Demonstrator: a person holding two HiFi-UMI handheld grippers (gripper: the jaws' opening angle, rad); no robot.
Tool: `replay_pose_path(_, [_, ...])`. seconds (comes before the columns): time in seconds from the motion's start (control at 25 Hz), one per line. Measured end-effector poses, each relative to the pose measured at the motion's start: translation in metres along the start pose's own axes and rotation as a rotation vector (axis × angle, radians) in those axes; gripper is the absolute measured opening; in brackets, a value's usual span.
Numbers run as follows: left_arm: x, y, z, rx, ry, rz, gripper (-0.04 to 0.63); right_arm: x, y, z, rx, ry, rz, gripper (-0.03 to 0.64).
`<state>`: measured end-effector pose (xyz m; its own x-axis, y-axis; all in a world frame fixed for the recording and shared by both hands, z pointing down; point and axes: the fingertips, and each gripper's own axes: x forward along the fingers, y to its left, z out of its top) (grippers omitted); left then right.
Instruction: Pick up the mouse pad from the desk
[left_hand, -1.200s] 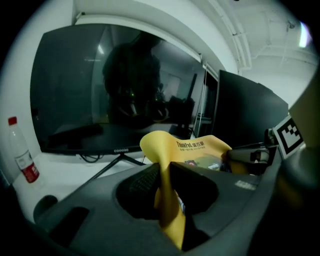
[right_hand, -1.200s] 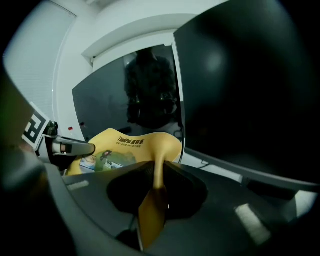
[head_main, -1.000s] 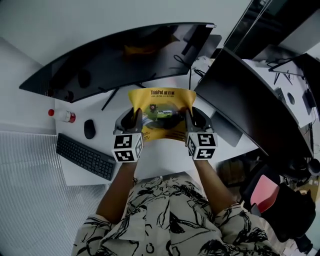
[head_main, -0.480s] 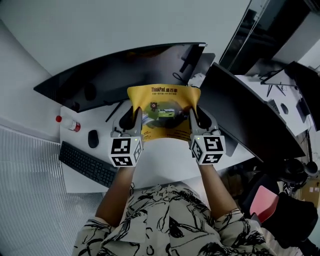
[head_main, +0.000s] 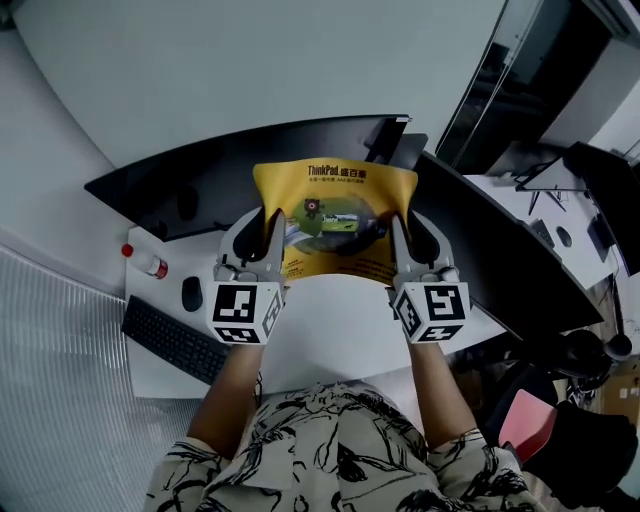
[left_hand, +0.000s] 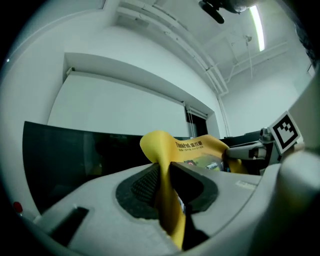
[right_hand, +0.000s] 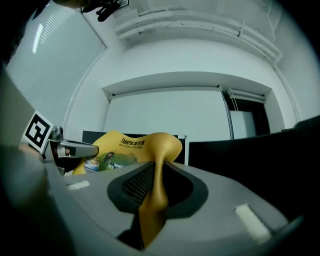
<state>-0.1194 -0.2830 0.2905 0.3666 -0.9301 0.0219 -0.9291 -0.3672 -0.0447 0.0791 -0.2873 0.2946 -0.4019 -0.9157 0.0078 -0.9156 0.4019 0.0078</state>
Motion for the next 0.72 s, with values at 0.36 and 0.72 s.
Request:
replay_pose_path(0.36, [-0.015,0.016,0.04,0.016,-0.12,-0.016,0.081,0.0,0.018,0.041,-0.028,-0.106,0.009,0.074])
replay_pose_path(0.72, [-0.027,0.013,0.055,0.042,-0.187,-0.017,0.081,-0.011,0.024,0.056,-0.053,-0.169,0.013,0.074])
